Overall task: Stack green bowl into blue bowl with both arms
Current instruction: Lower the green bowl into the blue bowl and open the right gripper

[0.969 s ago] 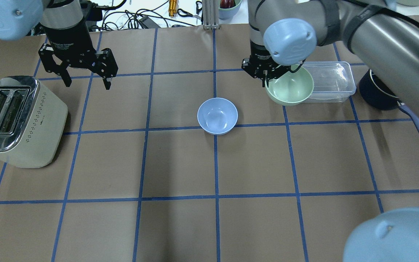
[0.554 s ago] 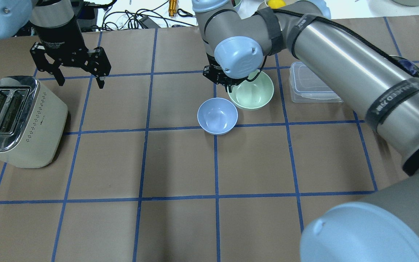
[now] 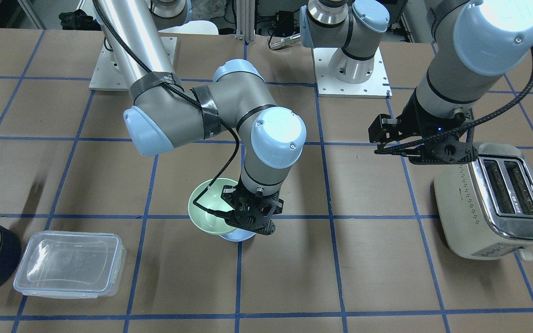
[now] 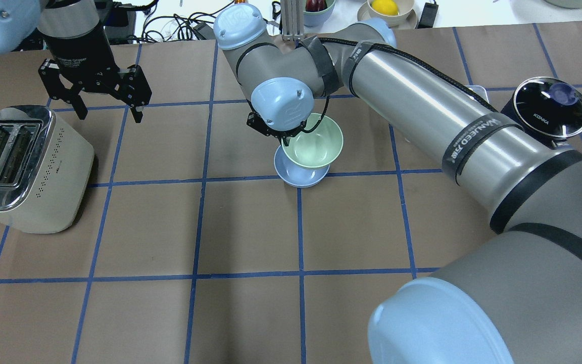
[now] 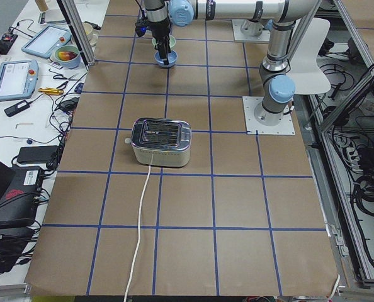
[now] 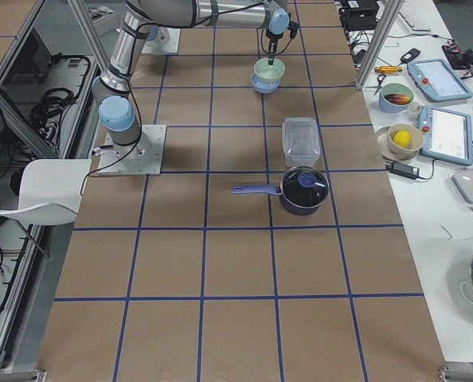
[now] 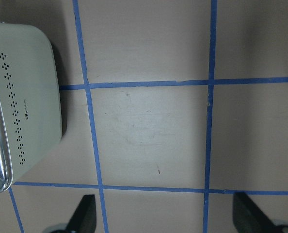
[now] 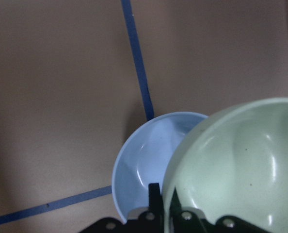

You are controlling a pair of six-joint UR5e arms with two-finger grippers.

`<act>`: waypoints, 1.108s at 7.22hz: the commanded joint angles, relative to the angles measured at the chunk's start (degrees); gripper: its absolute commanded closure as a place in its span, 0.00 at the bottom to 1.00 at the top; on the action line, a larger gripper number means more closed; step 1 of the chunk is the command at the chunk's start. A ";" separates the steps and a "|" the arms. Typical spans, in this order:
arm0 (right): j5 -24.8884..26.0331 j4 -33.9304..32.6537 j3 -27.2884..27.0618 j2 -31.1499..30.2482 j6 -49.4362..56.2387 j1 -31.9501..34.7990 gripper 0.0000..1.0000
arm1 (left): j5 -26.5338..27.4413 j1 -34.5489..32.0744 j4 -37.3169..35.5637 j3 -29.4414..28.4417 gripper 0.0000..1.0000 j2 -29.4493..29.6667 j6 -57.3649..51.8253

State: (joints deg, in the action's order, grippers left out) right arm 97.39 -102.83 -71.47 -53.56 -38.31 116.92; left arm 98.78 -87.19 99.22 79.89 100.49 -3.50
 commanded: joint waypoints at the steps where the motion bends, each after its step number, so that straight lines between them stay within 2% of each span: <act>1: -0.01 0.17 0.01 0.99 -0.02 0.94 1.00 | 0.01 0.01 0.10 0.00 0.00 -0.03 0.07; 2: -0.01 0.34 0.01 1.35 0.33 0.94 1.00 | 0.01 0.01 0.10 0.00 0.00 0.06 0.07; 3: -0.01 0.26 0.01 1.61 1.73 0.94 0.60 | 0.01 0.01 0.19 0.00 0.00 0.06 0.07; 4: -0.01 0.52 0.01 1.61 2.87 0.94 0.01 | 0.01 0.01 0.27 0.00 0.00 0.06 0.07; 7: 0.34 3.66 0.62 -0.66 3.06 -0.10 0.00 | -0.78 -0.17 -0.60 1.40 0.00 0.23 1.12; 8: 0.25 7.17 1.84 -3.28 6.11 -1.24 0.00 | -0.87 -1.21 -6.09 3.76 0.00 0.67 3.39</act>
State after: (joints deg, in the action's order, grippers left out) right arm 97.63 -99.23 -70.76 -54.21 -34.64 116.86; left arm 98.15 -87.60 97.55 81.41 100.80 -2.06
